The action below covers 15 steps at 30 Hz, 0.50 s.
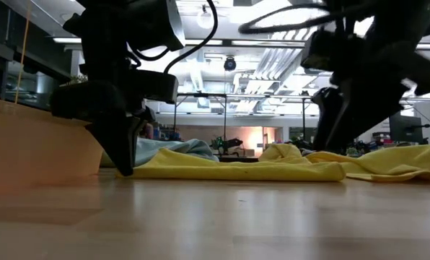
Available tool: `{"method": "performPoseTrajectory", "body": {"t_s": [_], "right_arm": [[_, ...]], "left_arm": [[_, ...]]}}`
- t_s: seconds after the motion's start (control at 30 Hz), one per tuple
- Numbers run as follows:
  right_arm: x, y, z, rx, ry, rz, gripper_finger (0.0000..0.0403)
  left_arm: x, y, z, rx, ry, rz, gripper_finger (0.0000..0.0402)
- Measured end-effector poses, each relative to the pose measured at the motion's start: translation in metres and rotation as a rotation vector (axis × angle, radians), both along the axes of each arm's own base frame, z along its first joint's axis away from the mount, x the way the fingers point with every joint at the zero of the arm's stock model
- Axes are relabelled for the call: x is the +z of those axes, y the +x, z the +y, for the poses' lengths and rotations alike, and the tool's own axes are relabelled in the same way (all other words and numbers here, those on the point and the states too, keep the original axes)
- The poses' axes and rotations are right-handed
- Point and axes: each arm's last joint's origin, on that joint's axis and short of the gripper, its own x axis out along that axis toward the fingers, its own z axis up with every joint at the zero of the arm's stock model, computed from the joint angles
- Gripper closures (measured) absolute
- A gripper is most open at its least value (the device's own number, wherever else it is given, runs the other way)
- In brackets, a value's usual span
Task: Fold microfiber towels
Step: Fold the bottom yellow microfiber towel
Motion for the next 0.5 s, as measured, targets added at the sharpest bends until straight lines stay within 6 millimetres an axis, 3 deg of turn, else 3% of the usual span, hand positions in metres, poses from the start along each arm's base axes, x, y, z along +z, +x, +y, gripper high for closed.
{"method": "performPoseTrajectory", "body": {"t_s": [0.27,0.5], "right_arm": [[-0.026,0.002,0.001,0.001,-0.03,0.103,0.0206],[-0.028,0.001,0.001,-0.037,-0.025,0.134,0.0229]], "left_arm": [[0.0,0.0,0.0,0.0,0.0,0.0,0.0401],[0.0,0.0,0.0,0.0,0.0,0.0,0.0401]]}}
